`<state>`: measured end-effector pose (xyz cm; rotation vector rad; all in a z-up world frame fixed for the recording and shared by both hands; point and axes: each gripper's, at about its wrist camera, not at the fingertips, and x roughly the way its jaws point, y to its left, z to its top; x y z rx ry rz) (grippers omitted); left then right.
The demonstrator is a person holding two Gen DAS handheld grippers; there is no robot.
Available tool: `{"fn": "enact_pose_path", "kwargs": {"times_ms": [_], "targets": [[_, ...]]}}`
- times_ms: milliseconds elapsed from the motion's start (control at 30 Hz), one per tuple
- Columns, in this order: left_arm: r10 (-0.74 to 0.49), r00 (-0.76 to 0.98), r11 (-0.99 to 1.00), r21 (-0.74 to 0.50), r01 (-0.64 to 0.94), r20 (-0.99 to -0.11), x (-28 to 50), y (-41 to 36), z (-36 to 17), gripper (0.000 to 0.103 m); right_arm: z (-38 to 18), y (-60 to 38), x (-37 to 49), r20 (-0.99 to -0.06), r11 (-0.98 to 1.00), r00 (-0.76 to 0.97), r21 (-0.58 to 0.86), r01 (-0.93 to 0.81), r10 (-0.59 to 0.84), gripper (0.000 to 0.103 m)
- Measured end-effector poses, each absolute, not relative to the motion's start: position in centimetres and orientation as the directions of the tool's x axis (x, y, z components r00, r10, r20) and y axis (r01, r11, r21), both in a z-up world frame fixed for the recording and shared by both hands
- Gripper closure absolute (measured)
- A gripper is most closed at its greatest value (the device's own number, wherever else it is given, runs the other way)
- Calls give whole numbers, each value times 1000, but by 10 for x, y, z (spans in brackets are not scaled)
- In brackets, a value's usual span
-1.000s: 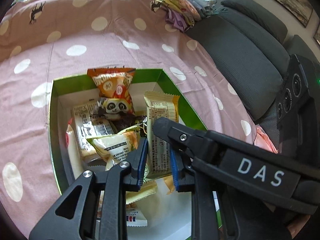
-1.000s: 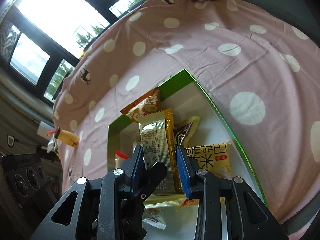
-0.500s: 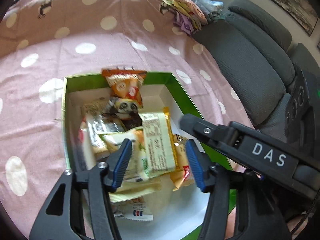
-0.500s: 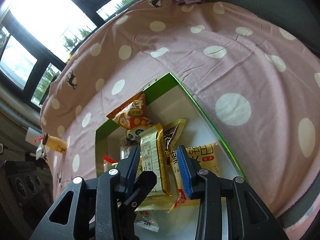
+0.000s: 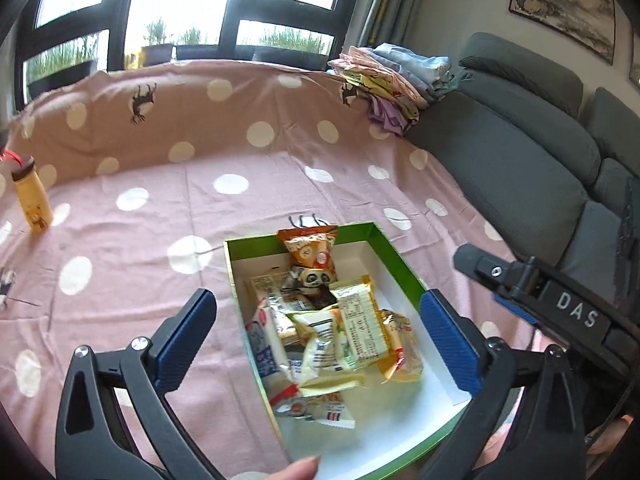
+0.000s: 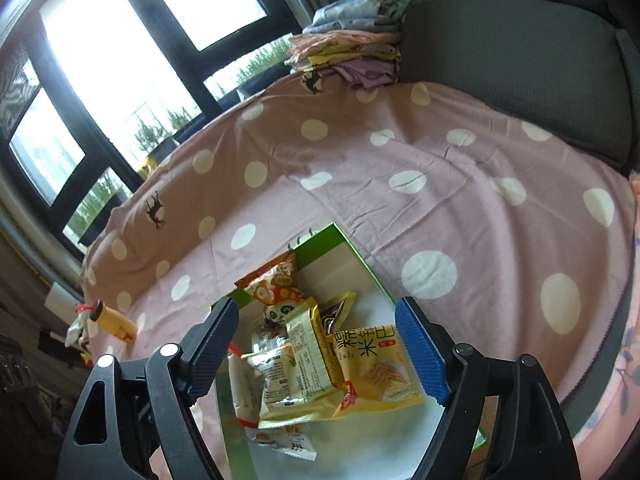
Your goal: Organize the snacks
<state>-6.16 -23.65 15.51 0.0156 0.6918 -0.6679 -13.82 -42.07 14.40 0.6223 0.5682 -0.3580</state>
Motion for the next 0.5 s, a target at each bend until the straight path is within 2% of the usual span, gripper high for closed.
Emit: {"fn": "enact_pose_path", "kwargs": {"times_ms": [500], "targets": [[-543, 544, 800, -197, 567, -639, -60, -226, 147, 1, 156, -406, -145, -608, 768, 753, 350, 537, -250, 20]]}}
